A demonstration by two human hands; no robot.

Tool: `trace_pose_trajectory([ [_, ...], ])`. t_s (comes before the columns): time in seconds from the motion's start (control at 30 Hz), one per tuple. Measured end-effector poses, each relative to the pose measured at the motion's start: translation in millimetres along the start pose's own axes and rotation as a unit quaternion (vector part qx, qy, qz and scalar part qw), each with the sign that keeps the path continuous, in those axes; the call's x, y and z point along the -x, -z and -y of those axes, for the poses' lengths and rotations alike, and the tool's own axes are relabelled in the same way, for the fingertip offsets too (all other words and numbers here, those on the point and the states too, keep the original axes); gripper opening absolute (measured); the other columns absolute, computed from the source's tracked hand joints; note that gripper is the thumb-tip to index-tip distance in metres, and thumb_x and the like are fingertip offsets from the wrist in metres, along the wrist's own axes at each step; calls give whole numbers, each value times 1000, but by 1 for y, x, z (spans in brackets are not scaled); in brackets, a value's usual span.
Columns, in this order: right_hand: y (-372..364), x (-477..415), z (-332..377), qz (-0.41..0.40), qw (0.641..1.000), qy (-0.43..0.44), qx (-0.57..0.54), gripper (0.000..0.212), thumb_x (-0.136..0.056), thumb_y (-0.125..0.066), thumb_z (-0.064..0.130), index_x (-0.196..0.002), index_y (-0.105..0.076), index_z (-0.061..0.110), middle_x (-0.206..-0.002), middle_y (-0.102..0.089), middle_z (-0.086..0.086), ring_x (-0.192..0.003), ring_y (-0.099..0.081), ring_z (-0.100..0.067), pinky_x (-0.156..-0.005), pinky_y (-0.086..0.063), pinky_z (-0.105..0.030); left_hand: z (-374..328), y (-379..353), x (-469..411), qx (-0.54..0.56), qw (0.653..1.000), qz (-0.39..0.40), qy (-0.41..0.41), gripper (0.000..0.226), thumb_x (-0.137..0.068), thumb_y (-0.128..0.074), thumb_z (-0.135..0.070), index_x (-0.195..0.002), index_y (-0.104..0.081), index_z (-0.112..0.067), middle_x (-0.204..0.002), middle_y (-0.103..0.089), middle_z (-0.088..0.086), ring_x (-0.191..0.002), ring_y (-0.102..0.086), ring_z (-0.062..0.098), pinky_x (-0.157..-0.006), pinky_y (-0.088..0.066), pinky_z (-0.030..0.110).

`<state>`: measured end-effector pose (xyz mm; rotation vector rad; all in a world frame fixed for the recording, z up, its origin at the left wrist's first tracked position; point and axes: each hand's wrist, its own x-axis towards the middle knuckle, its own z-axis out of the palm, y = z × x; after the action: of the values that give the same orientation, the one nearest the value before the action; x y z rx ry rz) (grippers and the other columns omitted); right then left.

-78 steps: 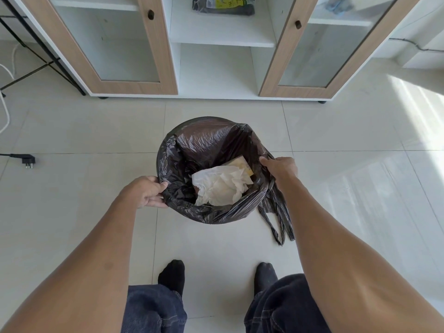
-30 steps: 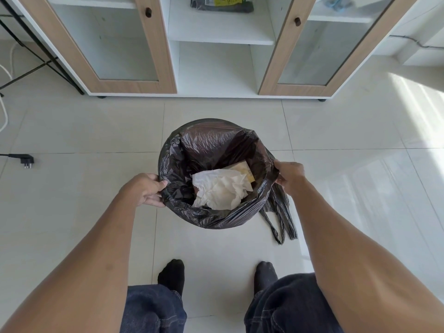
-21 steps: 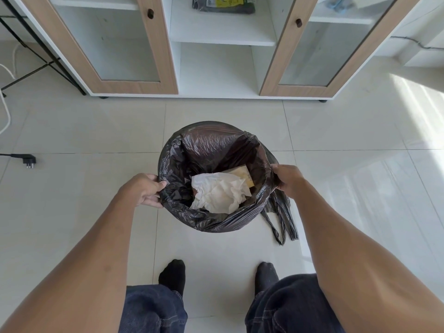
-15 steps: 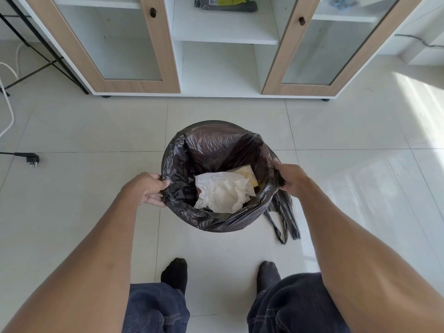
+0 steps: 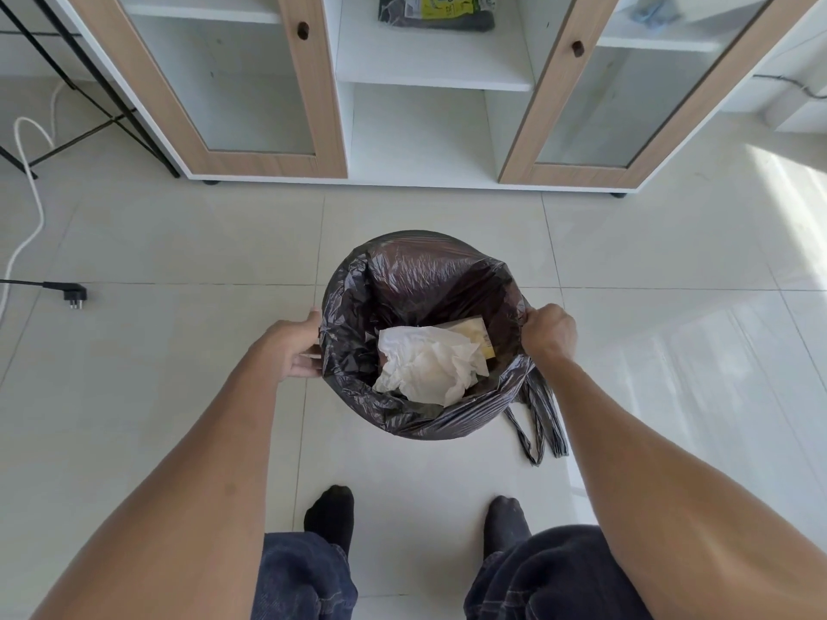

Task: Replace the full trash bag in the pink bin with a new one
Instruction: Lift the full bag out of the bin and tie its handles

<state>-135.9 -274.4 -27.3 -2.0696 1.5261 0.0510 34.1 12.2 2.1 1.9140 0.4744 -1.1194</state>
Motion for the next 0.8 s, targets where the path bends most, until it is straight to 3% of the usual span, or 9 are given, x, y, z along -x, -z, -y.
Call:
trace_pose_trajectory([
  [0.1, -1, -7, -2, -9, 1000, -3, -23, 36, -101, -52, 26, -78, -64, 2, -80, -65, -18, -77, -63, -34, -63, -43, -32, -2, -4, -6, 53, 998, -25, -18, 35, -97, -58, -36, -116, -62, -6, -96, -69, 11, -70, -66, 22, -67, -55, 38],
  [0.2, 1, -13, -9, 18, 993, -41, -107, 46, -98, -58, 29, -57, -51, 11, -58, -49, -6, -55, -46, -24, -53, -37, -28, -4, -6, -9, 111, 993, -25, -5, 27, -101, -50, -34, -102, -61, -9, -91, -65, 8, -69, -61, 18, -71, -52, 36],
  [0.3, 5, -15, -13, 69, 968, -101, -218, 38, -94, -61, 41, -74, -66, 8, -73, -57, -6, -70, -55, -23, -68, -48, -31, 1, -5, -14, 128, 991, -2, 43, 35, -103, -40, -39, -99, -56, -9, -85, -61, 7, -70, -58, 17, -67, -52, 31],
  [0.43, 6, -19, -12, 132, 940, -122, -288, 25, -93, -65, 39, -82, -72, 17, -94, -71, -8, -89, -68, -24, -90, -57, -40, 9, -4, -16, 91, 990, 53, 90, 33, -96, -52, -46, -92, -56, -13, -82, -60, 3, -67, -57, 14, -57, -53, 26],
  [0.53, 7, -18, -9, 151, 930, -126, -312, 22, -94, -65, 33, -91, -74, 13, -100, -72, -11, -90, -68, -26, -91, -57, -43, 11, 0, -18, 113, 984, 82, 112, 36, -91, -56, -50, -86, -55, -15, -80, -61, 1, -66, -58, 14, -40, -53, 21],
  [0.7, 11, -18, -10, 158, 919, -127, -340, 14, -94, -66, 29, -86, -71, 19, -97, -73, -8, -87, -69, -23, -84, -58, -39, 18, 0, -28, 136, 971, 93, 173, 43, -82, -64, -58, -76, -54, -16, -62, -63, 1, -44, -60, 13, -42, -52, 20],
  [0.8, 11, -19, -12, 160, 916, -120, -348, 13, -94, -66, 29, -90, -72, 18, -91, -72, -5, -80, -69, -19, -71, -58, -33, 22, -3, -38, 146, 963, 96, 207, 44, -82, -71, -48, -76, -53, -9, -50, -58, 4, -49, -54, 12, -41, -49, 17],
])
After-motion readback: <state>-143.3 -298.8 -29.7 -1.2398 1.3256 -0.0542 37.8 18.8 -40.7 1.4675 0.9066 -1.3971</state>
